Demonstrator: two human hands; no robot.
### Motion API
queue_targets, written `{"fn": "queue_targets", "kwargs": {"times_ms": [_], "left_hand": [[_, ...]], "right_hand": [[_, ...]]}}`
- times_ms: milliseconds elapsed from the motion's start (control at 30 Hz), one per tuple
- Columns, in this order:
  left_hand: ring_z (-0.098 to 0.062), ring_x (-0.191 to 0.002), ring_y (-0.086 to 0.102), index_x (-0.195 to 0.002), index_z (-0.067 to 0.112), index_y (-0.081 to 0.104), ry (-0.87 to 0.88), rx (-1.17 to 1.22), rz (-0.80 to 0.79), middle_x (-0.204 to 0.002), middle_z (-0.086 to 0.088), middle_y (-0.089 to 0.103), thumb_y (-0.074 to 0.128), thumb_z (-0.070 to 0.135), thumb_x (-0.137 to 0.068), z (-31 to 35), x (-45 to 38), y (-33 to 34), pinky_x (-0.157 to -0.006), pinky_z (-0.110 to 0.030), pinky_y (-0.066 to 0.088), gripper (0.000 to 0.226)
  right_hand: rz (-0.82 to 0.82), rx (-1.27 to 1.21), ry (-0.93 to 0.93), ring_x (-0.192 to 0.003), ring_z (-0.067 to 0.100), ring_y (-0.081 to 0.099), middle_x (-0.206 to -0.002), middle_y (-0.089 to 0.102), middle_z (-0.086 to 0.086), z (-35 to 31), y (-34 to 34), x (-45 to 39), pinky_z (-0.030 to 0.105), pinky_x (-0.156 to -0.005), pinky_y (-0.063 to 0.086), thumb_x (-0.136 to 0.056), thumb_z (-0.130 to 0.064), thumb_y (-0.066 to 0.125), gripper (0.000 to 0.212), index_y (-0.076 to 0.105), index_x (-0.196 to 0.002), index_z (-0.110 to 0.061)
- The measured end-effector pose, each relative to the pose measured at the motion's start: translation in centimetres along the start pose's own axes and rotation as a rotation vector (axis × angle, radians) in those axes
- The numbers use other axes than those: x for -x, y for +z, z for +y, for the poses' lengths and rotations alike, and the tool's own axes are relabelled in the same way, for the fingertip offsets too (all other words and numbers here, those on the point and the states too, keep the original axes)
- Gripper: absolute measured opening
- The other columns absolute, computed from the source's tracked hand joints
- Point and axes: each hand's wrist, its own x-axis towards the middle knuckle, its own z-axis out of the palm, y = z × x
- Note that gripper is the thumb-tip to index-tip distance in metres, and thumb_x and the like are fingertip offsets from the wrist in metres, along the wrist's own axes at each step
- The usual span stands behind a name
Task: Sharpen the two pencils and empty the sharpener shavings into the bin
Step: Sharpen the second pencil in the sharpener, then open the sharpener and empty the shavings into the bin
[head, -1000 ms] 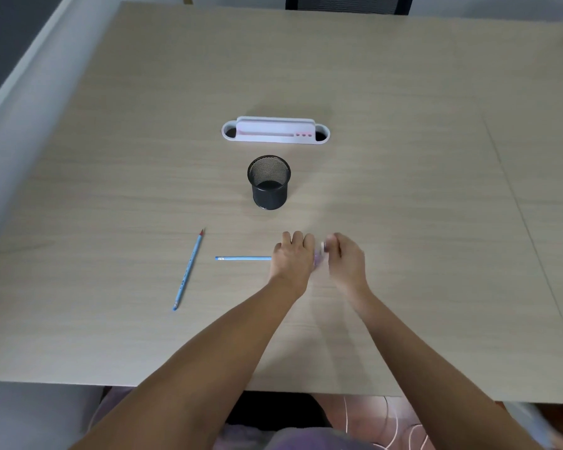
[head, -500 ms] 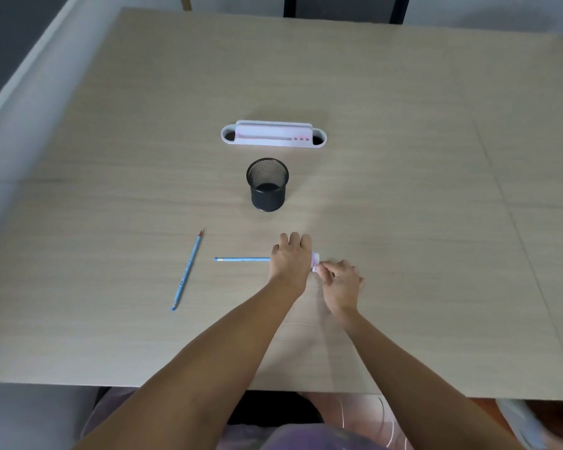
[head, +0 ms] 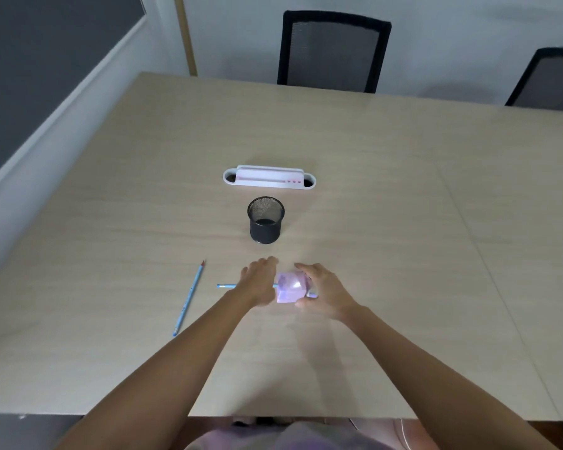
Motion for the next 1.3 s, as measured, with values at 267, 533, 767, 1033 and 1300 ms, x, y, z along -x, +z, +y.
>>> {"fn": "queue_targets", "kwargs": {"times_ms": [267, 533, 767, 1033, 1300], "left_hand": [[-0.034, -0.105, 0.055, -0.113, 0.007, 0.051, -0.013, 0.025, -0.066, -0.114, -0.015, 0.062, 0.039, 0.017, -0.098, -0.8, 0.5, 1.4, -0.079, -0.036, 0.038, 0.022], [-0.032, -0.097, 0.057, -0.085, 0.013, 0.058, 0.01, 0.041, 0.025, -0.102, -0.011, 0.067, 0.044, 0.029, -0.096, -2.1, 0.2, 1.8, -0.073, -0.029, 0.03, 0.024], [-0.025, -0.092, 0.06, -0.067, 0.022, 0.048, -0.092, -0.006, 0.116, -0.09, -0.001, 0.067, 0.05, 0.057, -0.085, -2.9, 0.4, 2.1, -0.084, -0.033, 0.039, 0.04], [-0.025, -0.107, 0.054, -0.11, 0.016, 0.056, -0.268, 0.15, 0.164, -0.111, -0.004, 0.058, 0.055, 0.05, -0.088, -6.6, 2.0, 1.9, -0.093, -0.037, 0.041, 0.041], [-0.026, -0.101, 0.063, -0.108, 0.006, 0.061, -0.51, 0.137, 0.312, -0.108, -0.01, 0.066, 0.044, 0.005, -0.093, -8.7, 3.2, 1.3, -0.073, -0.025, 0.049, 0.023]], "right_hand": [[0.013, 0.196, -0.014, -0.085, 0.034, 0.061, -0.094, 0.063, 0.016, -2.2, 0.2, -0.9, 0.033, -0.074, 0.051, -0.07, -0.015, 0.069, 0.03, 0.065, -0.1, -0.01], [0.005, 0.208, 0.006, -0.087, 0.033, 0.06, -0.1, 0.061, 0.016, -2.2, 0.3, -1.3, 0.034, -0.077, 0.05, -0.07, -0.016, 0.074, 0.04, 0.063, -0.108, -0.008], [0.019, 0.2, 0.036, -0.086, 0.032, 0.059, -0.099, 0.06, 0.014, -2.1, 0.4, -1.3, 0.031, -0.075, 0.047, -0.07, -0.018, 0.074, 0.042, 0.063, -0.11, -0.012], [0.056, 0.194, 0.02, -0.07, 0.023, 0.048, -0.084, 0.05, 0.003, -1.8, 0.9, -1.2, 0.026, -0.065, 0.041, -0.072, -0.013, 0.066, 0.03, 0.064, -0.102, -0.013], [0.055, 0.168, 0.027, -0.075, 0.019, 0.047, -0.101, 0.06, 0.01, -1.3, 1.2, -1.3, 0.022, -0.069, 0.035, -0.073, -0.016, 0.071, 0.043, 0.061, -0.115, -0.014]]}}
